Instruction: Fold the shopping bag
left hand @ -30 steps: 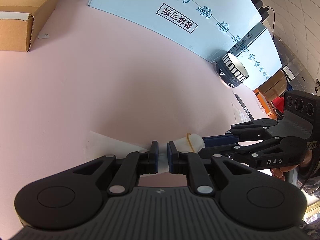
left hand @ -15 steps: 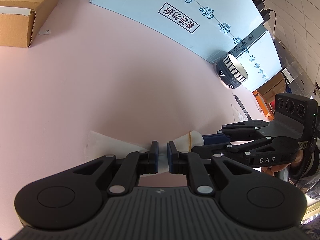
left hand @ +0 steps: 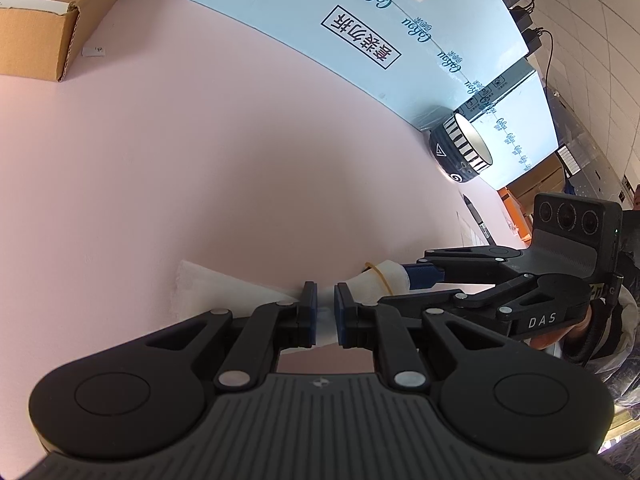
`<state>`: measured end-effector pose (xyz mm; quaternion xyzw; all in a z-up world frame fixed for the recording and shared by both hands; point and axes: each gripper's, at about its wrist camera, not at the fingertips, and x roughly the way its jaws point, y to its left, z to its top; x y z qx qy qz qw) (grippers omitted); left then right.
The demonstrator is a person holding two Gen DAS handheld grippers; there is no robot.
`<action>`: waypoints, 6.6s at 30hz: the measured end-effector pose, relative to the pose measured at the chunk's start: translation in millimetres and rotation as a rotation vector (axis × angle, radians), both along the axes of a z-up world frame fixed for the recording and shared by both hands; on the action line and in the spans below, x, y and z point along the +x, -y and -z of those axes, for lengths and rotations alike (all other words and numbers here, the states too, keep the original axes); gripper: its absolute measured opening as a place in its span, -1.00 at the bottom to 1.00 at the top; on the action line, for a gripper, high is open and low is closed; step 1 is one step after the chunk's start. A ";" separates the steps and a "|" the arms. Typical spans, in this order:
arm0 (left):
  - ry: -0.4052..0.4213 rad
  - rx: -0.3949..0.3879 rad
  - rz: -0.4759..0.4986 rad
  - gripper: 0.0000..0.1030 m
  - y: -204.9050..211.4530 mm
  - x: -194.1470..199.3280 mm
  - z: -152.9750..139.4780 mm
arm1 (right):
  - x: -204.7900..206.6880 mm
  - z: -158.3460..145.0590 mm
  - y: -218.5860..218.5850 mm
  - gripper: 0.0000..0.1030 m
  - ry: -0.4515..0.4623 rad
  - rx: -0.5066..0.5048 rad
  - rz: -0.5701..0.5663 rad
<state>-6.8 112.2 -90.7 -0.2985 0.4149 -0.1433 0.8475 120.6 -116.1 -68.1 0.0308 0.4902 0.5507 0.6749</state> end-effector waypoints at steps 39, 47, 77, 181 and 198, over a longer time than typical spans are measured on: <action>-0.008 -0.018 -0.012 -0.82 -1.4 1.1 0.9 | 9.3 10.0 8.7 -0.82 -0.037 -0.044 0.031; -0.005 -0.024 -0.014 -0.82 -2.5 -0.3 2.6 | 5.9 10.6 5.1 -0.66 -0.033 -0.038 0.036; -0.006 -0.041 -0.027 -0.82 -4.7 -0.1 4.6 | -5.8 3.3 -8.1 -0.41 0.118 -0.002 -0.081; 0.161 0.413 0.111 -0.75 73.6 -29.2 -48.0 | -23.5 -30.5 2.8 -0.85 -0.046 -0.072 0.075; 0.184 0.384 0.120 -0.74 71.8 -30.1 -67.0 | -64.3 -39.3 -12.5 -0.85 0.287 -0.145 -0.119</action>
